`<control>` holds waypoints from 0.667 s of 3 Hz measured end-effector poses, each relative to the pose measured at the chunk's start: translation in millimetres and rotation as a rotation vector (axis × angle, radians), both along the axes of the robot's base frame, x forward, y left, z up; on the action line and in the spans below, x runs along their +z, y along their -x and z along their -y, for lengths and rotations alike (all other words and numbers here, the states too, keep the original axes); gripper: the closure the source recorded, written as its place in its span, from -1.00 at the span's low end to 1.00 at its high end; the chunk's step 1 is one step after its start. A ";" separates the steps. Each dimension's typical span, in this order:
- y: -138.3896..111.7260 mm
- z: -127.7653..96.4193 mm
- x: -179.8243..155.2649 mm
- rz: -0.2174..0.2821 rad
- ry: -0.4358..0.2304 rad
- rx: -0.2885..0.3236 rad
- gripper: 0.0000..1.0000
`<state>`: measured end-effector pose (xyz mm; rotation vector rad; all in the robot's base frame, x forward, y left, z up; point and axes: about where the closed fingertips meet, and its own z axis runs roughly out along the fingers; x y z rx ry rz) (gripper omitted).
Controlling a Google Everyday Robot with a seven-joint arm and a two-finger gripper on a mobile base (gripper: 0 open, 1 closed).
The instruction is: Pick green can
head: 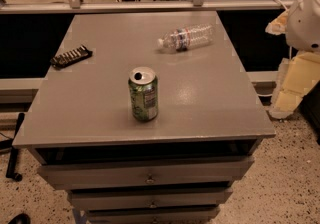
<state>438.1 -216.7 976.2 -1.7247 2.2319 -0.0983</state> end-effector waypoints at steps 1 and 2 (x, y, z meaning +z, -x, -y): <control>0.0 0.0 0.0 0.000 0.000 0.000 -1.00; -6.8 -25.4 -5.9 0.022 -0.083 0.047 -1.00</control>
Offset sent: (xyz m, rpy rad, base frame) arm 0.0250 0.1057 -0.0231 0.3610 -0.0730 0.2025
